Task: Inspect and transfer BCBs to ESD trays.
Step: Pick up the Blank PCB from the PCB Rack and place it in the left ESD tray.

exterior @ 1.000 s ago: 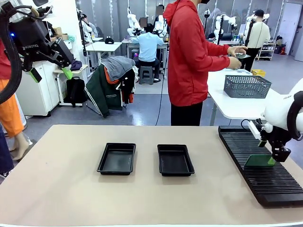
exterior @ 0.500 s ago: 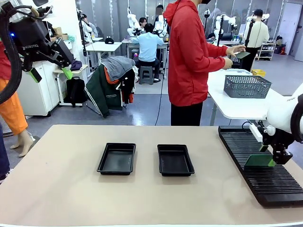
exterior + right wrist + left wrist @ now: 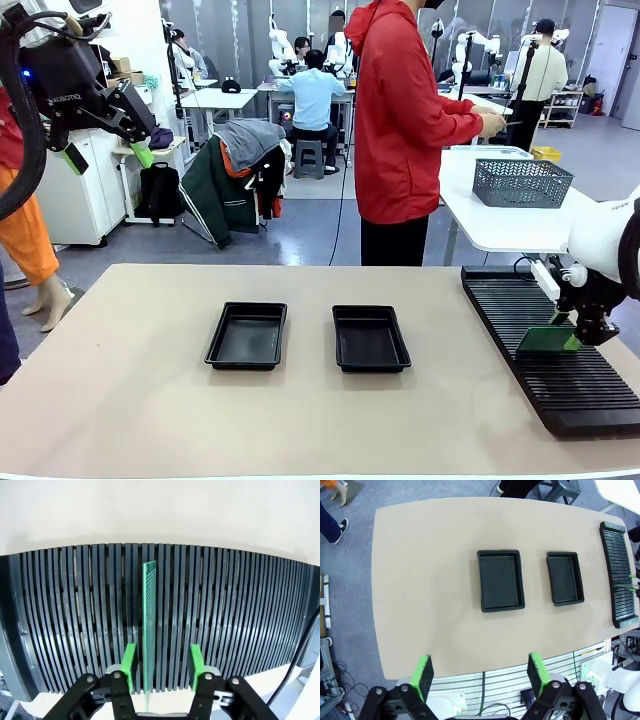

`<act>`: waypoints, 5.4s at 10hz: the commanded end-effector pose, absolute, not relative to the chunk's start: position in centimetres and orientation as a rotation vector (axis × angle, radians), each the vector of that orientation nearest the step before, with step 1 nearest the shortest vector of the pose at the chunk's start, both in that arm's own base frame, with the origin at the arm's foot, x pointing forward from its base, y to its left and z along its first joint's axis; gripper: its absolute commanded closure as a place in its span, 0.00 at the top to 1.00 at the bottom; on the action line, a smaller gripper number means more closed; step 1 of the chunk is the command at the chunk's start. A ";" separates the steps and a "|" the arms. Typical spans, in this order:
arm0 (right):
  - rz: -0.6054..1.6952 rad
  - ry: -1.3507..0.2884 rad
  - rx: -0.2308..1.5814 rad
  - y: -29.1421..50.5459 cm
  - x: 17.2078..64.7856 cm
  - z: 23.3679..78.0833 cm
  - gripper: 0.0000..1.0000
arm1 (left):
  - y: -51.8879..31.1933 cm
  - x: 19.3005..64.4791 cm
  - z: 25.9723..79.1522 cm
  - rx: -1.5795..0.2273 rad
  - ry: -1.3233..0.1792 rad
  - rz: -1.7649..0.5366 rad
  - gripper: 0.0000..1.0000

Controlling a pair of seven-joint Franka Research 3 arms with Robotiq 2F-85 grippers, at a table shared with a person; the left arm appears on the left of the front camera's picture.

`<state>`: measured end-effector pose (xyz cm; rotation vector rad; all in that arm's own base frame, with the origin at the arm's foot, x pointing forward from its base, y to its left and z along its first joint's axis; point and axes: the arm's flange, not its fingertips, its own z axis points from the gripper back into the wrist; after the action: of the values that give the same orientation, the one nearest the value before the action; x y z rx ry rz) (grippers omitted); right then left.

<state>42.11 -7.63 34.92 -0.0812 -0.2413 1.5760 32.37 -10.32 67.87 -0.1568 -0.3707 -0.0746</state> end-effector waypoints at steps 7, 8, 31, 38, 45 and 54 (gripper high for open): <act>1.607 -0.247 -0.063 -7.3 42.5 34.2 0.22 | -10.3 32.3 67.8 -0.155 -0.371 -0.068 1.00; 1.610 -0.239 -0.064 -7.1 42.6 34.3 0.20 | -10.3 32.3 67.8 -0.155 -0.371 -0.068 1.00; 1.521 -0.298 -0.104 -10.3 38.5 64.2 0.00 | -10.3 32.3 67.8 -0.155 -0.371 -0.068 1.00; 1.526 -0.274 -0.141 -10.2 38.1 64.6 0.00 | -10.3 32.3 67.8 -0.155 -0.371 -0.068 1.00; 1.526 -0.274 -0.141 -10.2 38.1 64.6 0.00 | -10.3 32.3 67.8 -0.155 -0.371 -0.068 1.00; 1.002 -0.325 0.224 0.1 25.3 61.5 0.03 | -10.3 32.3 67.8 -0.155 -0.371 -0.068 1.00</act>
<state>25.54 -0.93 62.05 0.1855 -0.2628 1.0638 32.38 -10.33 67.89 -0.1570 -0.3710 -0.0748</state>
